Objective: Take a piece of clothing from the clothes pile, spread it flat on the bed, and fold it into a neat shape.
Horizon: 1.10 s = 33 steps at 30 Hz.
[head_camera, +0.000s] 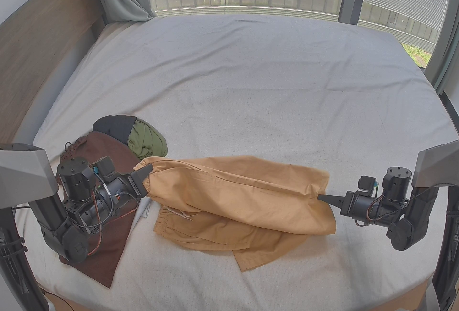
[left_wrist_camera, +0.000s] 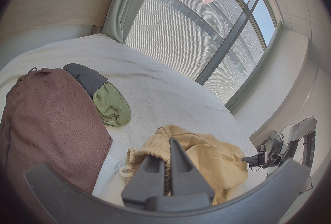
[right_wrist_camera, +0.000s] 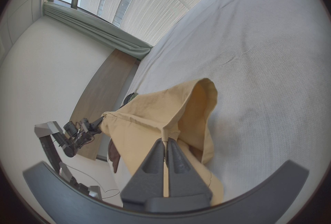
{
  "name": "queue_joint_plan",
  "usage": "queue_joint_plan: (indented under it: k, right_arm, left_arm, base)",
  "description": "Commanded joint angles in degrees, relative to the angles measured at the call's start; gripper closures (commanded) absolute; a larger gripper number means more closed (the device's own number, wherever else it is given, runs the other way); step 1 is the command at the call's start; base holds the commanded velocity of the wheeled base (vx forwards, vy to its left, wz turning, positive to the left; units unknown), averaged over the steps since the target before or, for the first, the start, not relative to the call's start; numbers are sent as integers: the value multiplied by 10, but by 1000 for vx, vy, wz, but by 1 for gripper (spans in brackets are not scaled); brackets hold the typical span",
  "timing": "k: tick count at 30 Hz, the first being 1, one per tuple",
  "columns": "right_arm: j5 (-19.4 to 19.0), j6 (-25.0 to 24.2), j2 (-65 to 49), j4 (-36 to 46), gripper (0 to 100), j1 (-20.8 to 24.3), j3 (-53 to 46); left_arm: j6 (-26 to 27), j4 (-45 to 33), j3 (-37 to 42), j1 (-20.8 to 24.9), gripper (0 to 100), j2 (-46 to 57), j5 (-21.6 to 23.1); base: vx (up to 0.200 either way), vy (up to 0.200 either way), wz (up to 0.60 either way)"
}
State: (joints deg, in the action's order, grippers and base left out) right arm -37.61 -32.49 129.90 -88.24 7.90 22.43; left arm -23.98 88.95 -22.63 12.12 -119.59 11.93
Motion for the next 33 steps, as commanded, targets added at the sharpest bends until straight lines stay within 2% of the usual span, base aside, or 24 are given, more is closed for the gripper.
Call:
queue_joint_plan:
  k: [1,3,7,13,18,28,29,33]
  right_arm:
    - [-18,0,-20,0,100,-10,-10]
    - [-48,0,-34,0,100,-21,-20]
    - [-77,-1,-47,0,100,-32,-28]
    - [-83,1,-46,0,100,-42,-37]
    - [-105,1,-43,0,100,-43,-43]
    - [-106,19,-34,0,100,-39,-41]
    - [-106,19,-33,0,0,-39,-41]
    - [-104,20,-20,0,0,-35,-34]
  left_arm:
    - [-1,1,-2,0,100,-1,0]
    - [-1,1,-4,-6,100,-1,-1]
    - [-1,1,-8,-8,100,-4,-1]
    - [-1,1,-8,-9,100,-4,-1]
    - [-1,1,-10,-10,100,-4,-1]
    - [-1,1,-11,-10,100,-4,-1]
    - [-1,1,-11,-10,100,-3,-1]
    - [-1,1,-11,-9,100,0,-1]
  base:
    - [0,0,0]
    - [0,0,0]
    - [0,0,0]
    - [0,0,0]
    - [0,0,0]
    - [0,0,0]
    - [0,0,0]
    - [0,0,0]
